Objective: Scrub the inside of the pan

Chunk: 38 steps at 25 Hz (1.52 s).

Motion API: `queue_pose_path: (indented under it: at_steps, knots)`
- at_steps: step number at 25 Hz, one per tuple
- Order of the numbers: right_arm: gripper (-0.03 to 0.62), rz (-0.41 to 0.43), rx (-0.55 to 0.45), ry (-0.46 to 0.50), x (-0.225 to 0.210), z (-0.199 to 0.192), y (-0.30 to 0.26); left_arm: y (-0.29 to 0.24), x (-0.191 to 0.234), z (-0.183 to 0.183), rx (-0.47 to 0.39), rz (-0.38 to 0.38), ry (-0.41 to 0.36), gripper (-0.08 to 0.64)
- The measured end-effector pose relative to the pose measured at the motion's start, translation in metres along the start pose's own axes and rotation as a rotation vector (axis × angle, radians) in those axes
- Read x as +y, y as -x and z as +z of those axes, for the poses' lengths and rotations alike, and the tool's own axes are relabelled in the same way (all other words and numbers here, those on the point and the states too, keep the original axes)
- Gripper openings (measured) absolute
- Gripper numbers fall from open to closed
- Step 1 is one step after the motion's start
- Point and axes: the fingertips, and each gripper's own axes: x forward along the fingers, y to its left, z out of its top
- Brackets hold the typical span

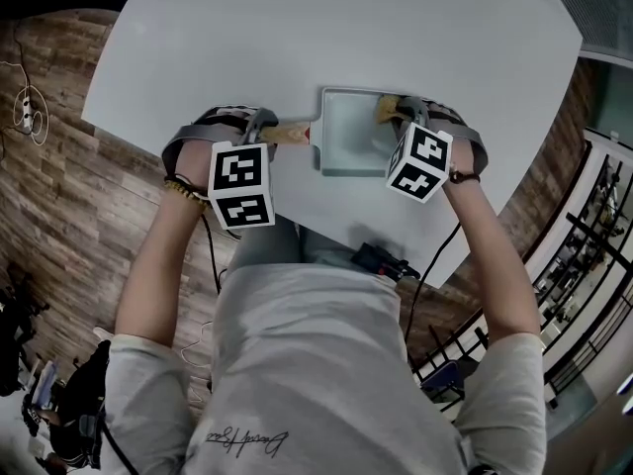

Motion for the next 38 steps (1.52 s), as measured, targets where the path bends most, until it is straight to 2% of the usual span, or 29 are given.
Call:
queue_pose_path:
  at_steps: [3,10,15,22,30,35,38]
  knots:
    - [0.069,-0.027,0.004,0.016,0.002,0.000,-0.002,-0.001,0.001,-0.002,-0.002,0.016,0.035,0.150]
    - [0.069,0.044,0.016,0.012,0.018,-0.002,0.001,-0.002,0.004,-0.004,-0.017,0.022,0.089,0.150]
    - [0.069,0.125,0.031,0.012,0.040,-0.006,0.005,-0.003,0.006,-0.005,-0.019,0.019,0.094,0.150]
    - [0.069,0.298,0.061,0.007,0.068,-0.011,0.009,-0.006,0.009,-0.006,-0.015,0.017,0.093,0.150]
    - [0.069,0.433,0.067,-0.023,0.088,-0.014,0.016,-0.006,0.010,-0.004,-0.014,0.012,0.100,0.150]
    - [0.067,0.492,0.077,-0.028,0.090,-0.013,0.016,-0.007,0.012,-0.006,-0.008,0.008,0.098,0.150]
    - [0.067,0.498,0.071,-0.040,0.093,-0.014,0.017,-0.007,0.010,-0.005,-0.007,-0.001,0.104,0.150]
